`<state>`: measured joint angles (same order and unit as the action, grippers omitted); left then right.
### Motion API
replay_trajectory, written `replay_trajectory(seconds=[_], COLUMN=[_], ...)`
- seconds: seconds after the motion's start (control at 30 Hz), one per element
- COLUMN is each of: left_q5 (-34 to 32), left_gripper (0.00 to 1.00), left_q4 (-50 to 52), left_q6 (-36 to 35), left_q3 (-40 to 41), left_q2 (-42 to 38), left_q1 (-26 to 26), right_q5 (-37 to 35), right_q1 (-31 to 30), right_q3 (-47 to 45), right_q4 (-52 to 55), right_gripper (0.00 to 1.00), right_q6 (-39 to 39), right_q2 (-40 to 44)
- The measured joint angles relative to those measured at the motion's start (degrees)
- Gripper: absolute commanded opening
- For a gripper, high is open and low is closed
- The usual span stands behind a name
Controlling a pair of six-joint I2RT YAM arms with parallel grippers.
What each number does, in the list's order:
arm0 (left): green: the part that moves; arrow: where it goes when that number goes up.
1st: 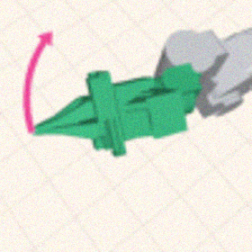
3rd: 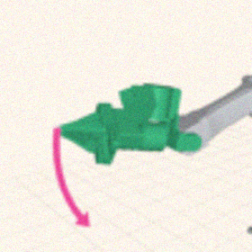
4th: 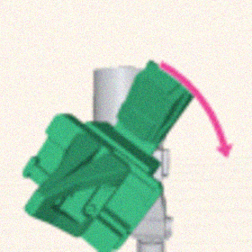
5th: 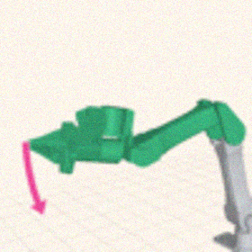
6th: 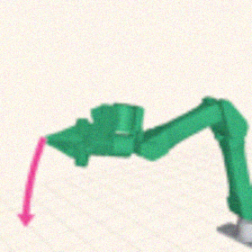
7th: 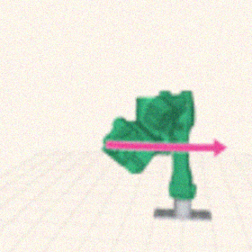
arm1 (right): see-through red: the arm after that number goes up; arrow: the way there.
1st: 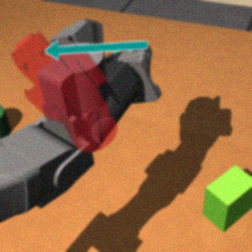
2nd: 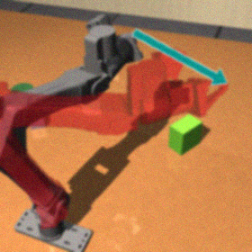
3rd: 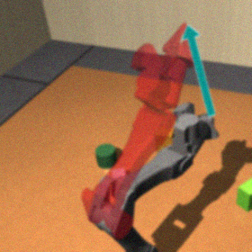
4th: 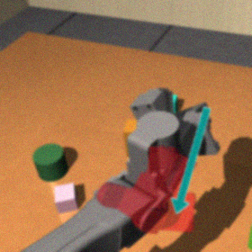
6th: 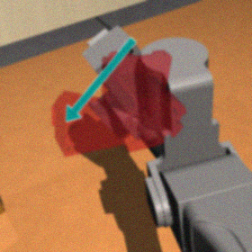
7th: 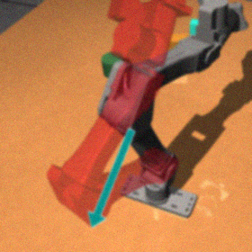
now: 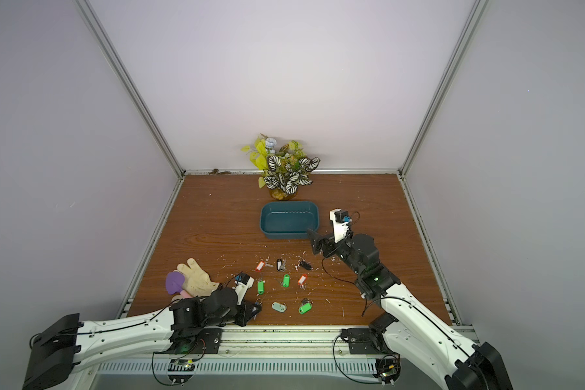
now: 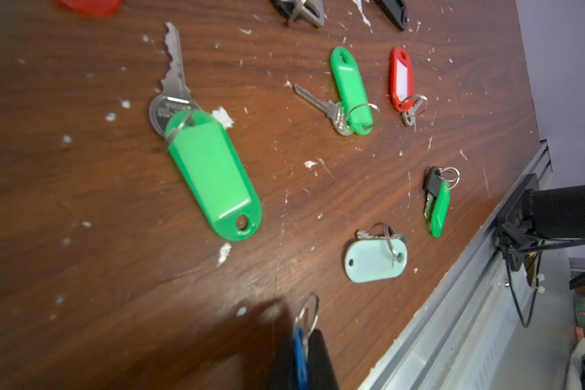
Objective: Take the keys out of the storage box
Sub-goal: Place the key at the center of the board, then reset both arms
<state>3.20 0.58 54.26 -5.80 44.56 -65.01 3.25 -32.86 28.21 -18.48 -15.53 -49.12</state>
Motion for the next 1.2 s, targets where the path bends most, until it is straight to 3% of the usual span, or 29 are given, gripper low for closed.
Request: replay_trajectory(seconds=[0.13, 0.23, 0.3, 0.47, 0.6, 0.7, 0.77, 0.83, 1.03, 1.2], left_q5=[-0.13, -0.37, -0.81, -2.10, -3.89, -6.43, -8.74, -11.08, -18.73, -18.51], left_gripper=[0.06, 0.27, 0.47, 0.57, 0.73, 0.92, 1.00, 0.99, 1.00, 1.00], left_q4=[-1.86, -2.58, -2.99, -2.36, 1.31, 6.91, 11.39, 15.69, 18.23, 9.53], left_q6=[-0.02, -0.26, -0.50, -0.48, -0.81, -1.44, -2.27, -3.28, -11.72, -20.74], left_q3=[-0.22, -0.33, -0.76, -1.90, -3.17, -4.87, -6.78, -9.79, -20.20, -26.10], left_q2=[1.75, 2.10, 2.12, 1.68, 0.15, -1.95, -3.76, -5.33, -4.68, 5.09], left_q1=[0.00, 0.00, -0.02, -0.20, -0.20, -0.20, -0.15, 0.61, 10.58, 28.72], right_q5=[0.02, 0.04, 0.04, 0.04, 0.02, -0.07, -0.37, -0.90, -6.21, -17.90], right_q1=[0.00, 0.00, 0.00, 0.00, 0.00, 0.00, 0.00, 0.00, 0.00, 0.00], right_q3=[0.00, 0.00, 0.00, 0.00, 0.00, 0.00, 0.00, 0.00, -1.46, -5.01], right_q4=[0.00, 0.00, 0.00, 0.07, 0.24, 0.46, 0.61, 0.96, 1.29, 0.92], right_gripper=[0.99, 0.99, 1.00, 1.00, 1.00, 0.99, 1.00, 0.99, 0.99, 0.99], right_q6=[-0.17, -0.33, -0.33, -0.33, -0.33, -0.31, -0.26, -0.11, 0.72, 3.06], right_q2=[0.00, 0.00, -0.02, -0.07, -0.07, -0.07, -0.07, -0.07, -0.04, -0.02])
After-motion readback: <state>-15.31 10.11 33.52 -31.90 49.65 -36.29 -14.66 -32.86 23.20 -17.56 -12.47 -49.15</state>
